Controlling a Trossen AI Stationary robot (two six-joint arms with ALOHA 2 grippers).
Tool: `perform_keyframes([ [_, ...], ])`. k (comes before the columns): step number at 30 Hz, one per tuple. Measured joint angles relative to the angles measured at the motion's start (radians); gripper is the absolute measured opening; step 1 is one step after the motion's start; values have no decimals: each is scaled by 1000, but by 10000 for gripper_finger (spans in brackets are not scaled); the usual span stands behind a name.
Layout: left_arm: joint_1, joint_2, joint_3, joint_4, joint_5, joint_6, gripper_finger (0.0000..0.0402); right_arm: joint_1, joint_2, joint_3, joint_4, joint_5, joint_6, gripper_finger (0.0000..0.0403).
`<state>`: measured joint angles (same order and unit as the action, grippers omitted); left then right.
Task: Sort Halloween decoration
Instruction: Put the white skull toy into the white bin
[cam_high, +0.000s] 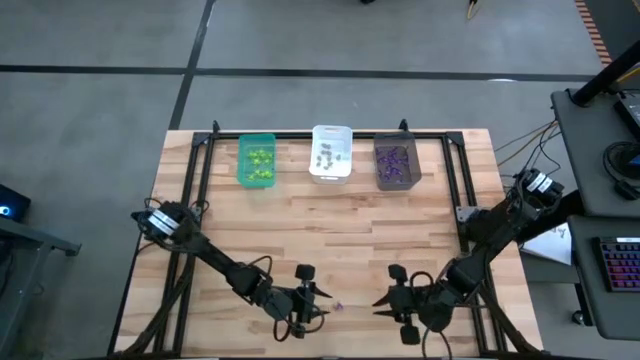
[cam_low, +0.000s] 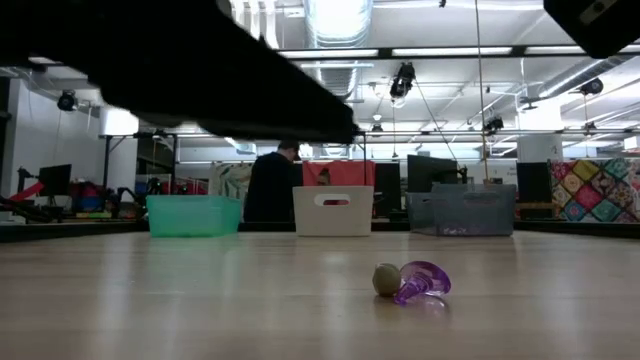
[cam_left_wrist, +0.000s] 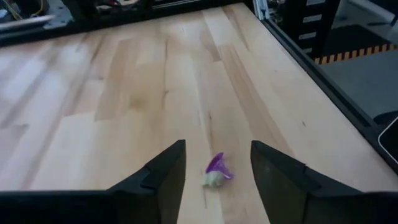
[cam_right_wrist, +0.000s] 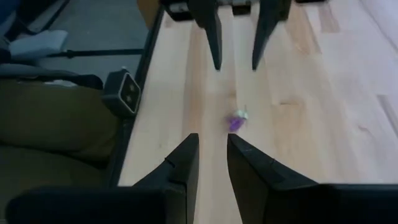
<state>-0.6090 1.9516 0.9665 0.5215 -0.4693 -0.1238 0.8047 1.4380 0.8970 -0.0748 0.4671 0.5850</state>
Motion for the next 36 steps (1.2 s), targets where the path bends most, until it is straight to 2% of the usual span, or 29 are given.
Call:
perform_keyframes([
  [5, -1, 70, 0, 112, 30, -17, 182, 24, 36, -1, 50, 8, 1, 70],
  [10, 2, 136, 0, 211, 36, -19, 185, 27, 76, -1, 80, 7, -1, 68],
  [21, 27, 208, 1, 256, -1, -60, 176, 27, 96, -1, 93, 7, 4, 68],
  [36, 35, 212, 2, 256, 15, -69, 173, 26, 94, -1, 95, 7, 6, 68],
])
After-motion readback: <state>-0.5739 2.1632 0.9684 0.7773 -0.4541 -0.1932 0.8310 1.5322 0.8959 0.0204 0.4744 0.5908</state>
